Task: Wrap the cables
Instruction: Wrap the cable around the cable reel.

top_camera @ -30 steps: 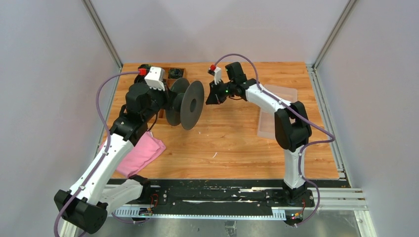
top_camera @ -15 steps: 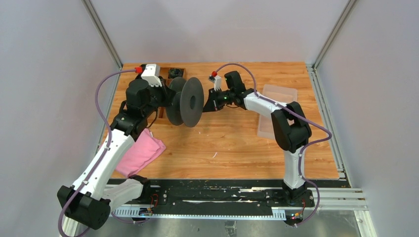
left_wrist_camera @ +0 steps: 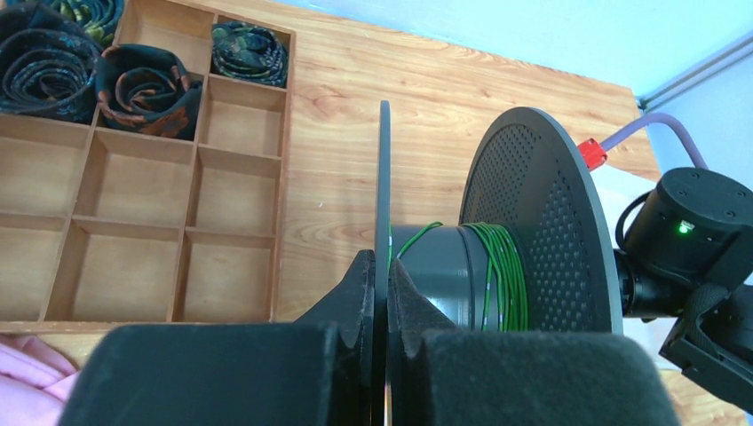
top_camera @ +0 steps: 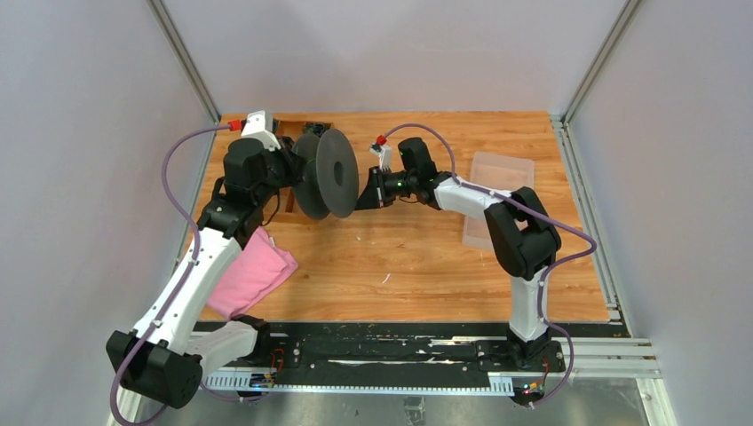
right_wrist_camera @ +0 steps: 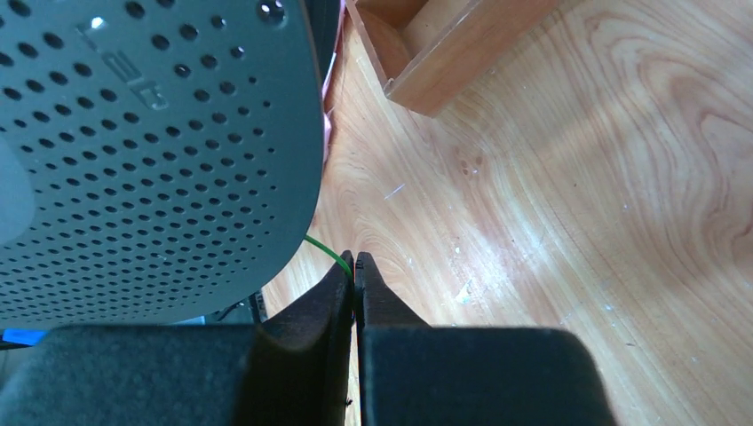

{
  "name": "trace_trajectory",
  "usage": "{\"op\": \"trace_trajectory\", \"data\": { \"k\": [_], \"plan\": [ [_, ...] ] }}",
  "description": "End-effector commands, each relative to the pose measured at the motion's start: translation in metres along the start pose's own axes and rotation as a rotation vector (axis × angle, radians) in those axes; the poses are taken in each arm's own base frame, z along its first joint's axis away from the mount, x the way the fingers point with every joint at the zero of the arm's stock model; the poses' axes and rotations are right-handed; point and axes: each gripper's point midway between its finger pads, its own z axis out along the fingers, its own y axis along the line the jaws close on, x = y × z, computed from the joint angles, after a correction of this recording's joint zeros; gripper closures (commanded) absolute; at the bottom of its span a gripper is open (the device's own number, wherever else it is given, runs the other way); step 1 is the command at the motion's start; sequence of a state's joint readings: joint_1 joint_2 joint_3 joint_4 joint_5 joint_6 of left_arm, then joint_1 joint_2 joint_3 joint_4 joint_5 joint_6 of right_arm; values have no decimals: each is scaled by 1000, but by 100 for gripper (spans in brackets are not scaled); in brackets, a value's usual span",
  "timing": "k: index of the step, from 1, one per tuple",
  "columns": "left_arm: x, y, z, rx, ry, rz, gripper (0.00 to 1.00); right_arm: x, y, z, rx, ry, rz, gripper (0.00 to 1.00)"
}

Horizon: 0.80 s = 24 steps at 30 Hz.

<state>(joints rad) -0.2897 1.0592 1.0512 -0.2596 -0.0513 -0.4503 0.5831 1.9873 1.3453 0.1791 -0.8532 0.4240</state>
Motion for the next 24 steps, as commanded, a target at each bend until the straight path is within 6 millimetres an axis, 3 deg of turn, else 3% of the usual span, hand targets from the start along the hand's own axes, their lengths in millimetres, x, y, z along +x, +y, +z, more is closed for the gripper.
{"op": "trace_trajectory", "data": {
  "k": [1,16,24],
  "plan": [
    [-60,-13,-5,18,-187,-87,100,-3,24,3,-64,-12,20,98],
    [-60,4,2,-55,-197,-161,100,10,51,16,-113,16,27,95],
    [-62,13,3,-95,-207,-174,100,11,54,14,-115,17,27,94]
  ]
}}
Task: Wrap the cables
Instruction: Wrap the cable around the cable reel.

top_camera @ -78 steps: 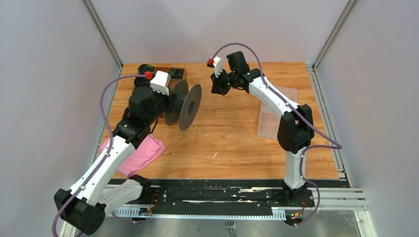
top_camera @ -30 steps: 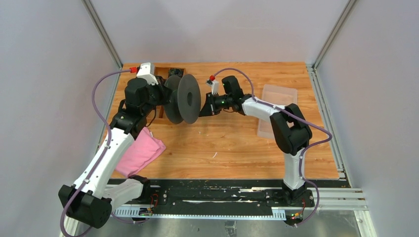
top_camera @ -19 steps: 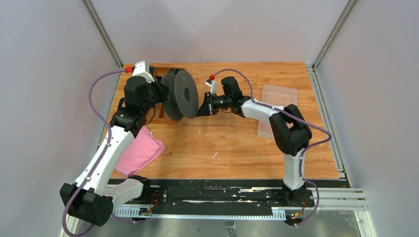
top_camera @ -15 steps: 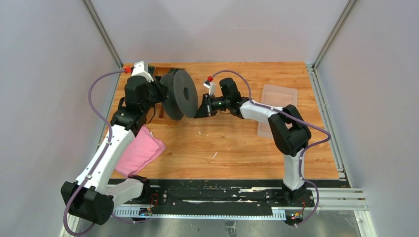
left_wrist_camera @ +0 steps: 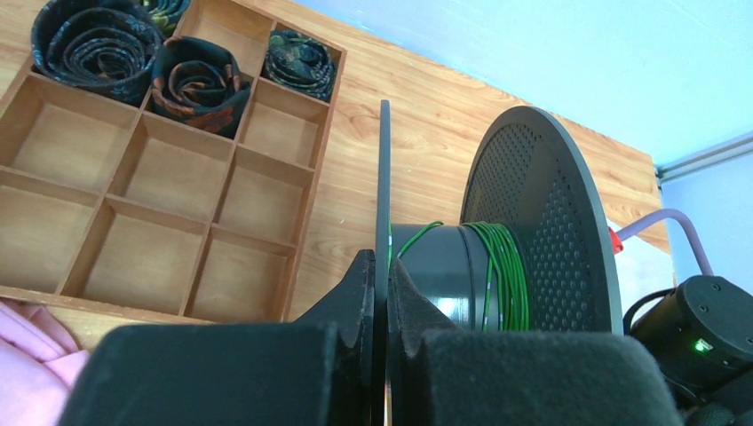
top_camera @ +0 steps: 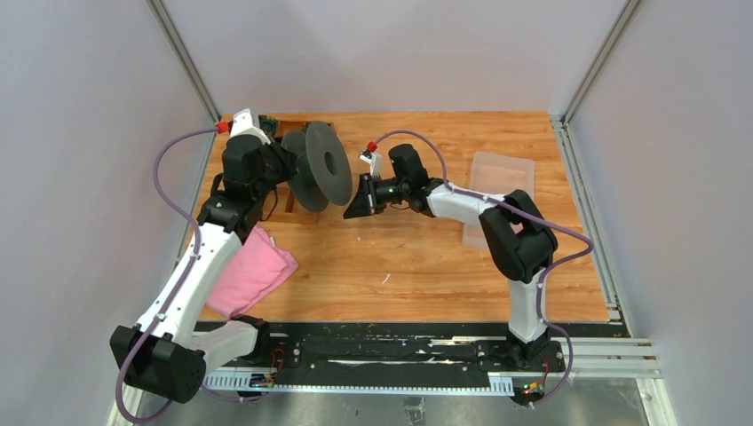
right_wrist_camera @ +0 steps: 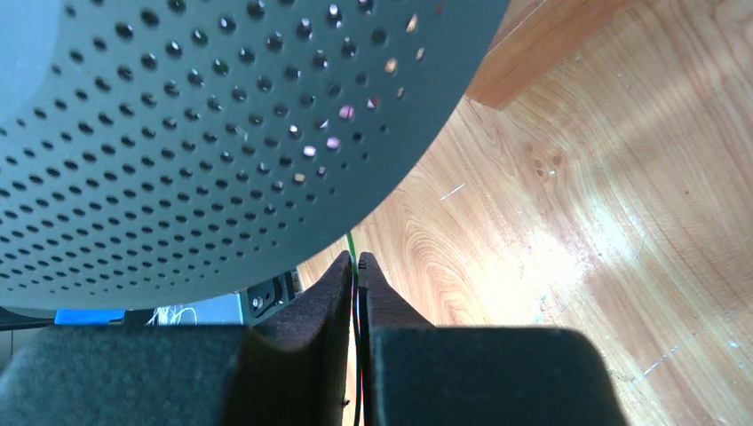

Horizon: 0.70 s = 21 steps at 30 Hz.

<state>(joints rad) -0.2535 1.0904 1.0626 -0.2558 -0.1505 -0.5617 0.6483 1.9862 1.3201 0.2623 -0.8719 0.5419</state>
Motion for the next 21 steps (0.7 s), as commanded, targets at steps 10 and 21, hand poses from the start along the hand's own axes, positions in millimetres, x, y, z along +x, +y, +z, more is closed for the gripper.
{"op": "trace_trajectory", "data": {
  "k": [10,21],
  "plan": [
    [-52,-12,-6,16,-161,-61,100,2,26,-8,-36,10,-74,90],
    [-55,-6,-7,-6,-175,-59,100,4,30,-20,2,18,-168,87]
  ]
}}
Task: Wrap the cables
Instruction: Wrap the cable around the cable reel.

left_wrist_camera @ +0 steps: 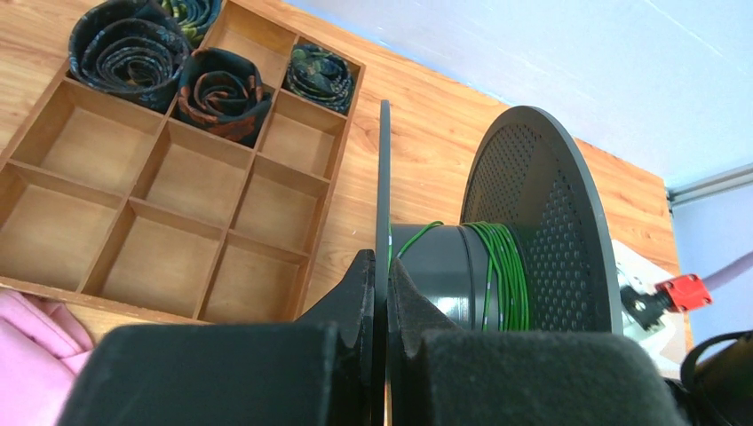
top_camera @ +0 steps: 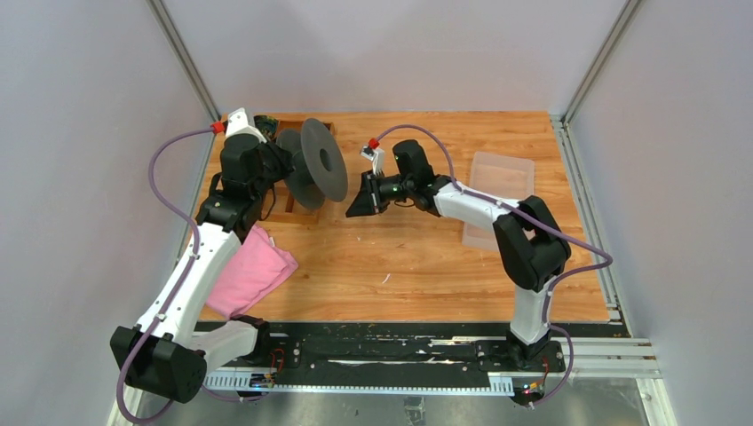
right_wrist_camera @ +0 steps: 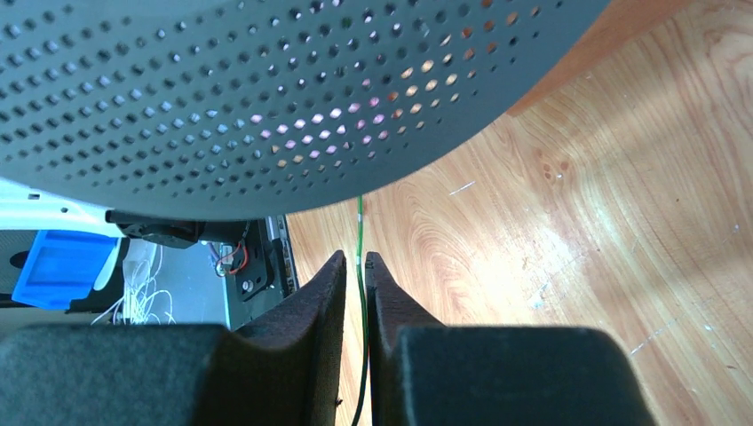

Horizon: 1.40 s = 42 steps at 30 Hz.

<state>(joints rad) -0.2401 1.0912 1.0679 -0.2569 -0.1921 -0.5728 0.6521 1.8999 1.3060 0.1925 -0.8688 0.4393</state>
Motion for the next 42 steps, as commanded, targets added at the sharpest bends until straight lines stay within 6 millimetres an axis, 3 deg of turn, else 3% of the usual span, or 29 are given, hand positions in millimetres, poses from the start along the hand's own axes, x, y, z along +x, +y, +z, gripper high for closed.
{"op": "trace_trajectory", "data": {
  "k": [1,28,30,33,42],
  "plan": [
    [-48,-16,-8,38,-146,-47,100,8,11,-6,6,21,-71,86],
    [-47,-12,-11,39,-146,-43,100,11,25,-16,40,65,-249,77],
    [-47,-13,-12,42,-147,-42,100,12,27,-15,42,68,-264,80],
    [-46,-12,-12,41,-146,-41,100,12,31,-13,34,73,-272,93],
    [-46,-8,-10,24,-152,-21,100,13,52,-6,28,101,-312,99]
  ]
}}
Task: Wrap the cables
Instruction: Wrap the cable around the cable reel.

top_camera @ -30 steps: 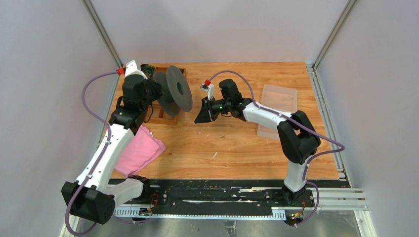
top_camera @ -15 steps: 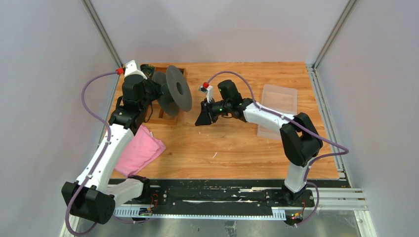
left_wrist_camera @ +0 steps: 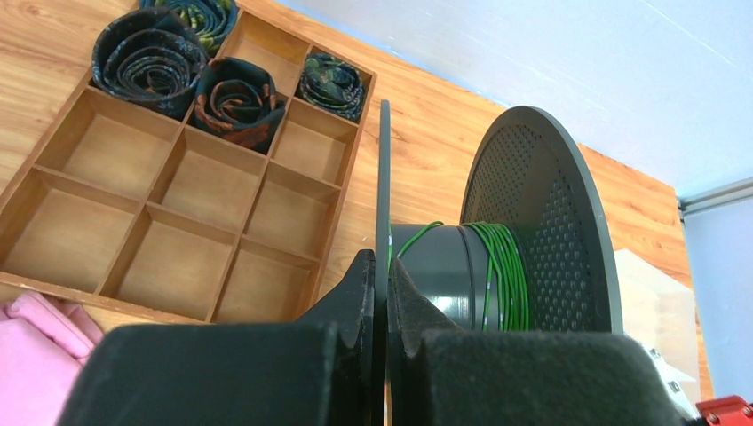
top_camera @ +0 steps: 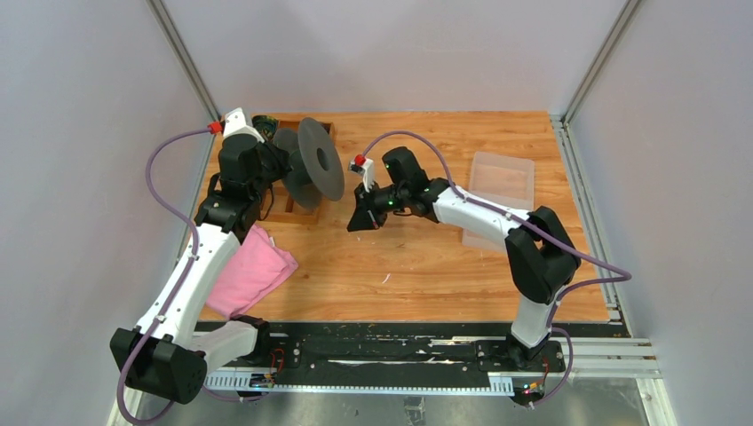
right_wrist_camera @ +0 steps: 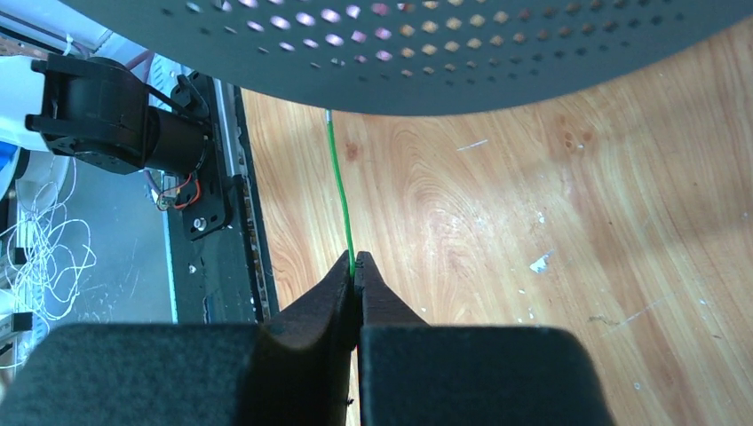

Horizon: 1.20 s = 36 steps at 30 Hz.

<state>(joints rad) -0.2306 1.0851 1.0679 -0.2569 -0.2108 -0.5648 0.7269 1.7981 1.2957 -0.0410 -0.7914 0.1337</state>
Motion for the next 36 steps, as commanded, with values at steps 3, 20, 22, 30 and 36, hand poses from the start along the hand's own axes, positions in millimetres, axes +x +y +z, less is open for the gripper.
{"op": "trace_trajectory", "data": {
  "k": [3,20,22,30,36],
  "plan": [
    [-40,-12,-7,37,-130,-11,100,-33,39,0,-21,-12,-102,99],
    [-13,-16,-1,28,-81,72,100,-104,83,-6,-57,-34,-79,99],
    [-12,-18,-3,32,-80,94,100,-109,84,-7,-47,-38,-81,99],
    [-8,-35,-8,61,-84,201,100,-134,91,-15,-21,-74,-107,99],
    [-4,-51,-11,115,-93,268,100,-144,95,-17,-19,-90,-111,99]
  ]
}}
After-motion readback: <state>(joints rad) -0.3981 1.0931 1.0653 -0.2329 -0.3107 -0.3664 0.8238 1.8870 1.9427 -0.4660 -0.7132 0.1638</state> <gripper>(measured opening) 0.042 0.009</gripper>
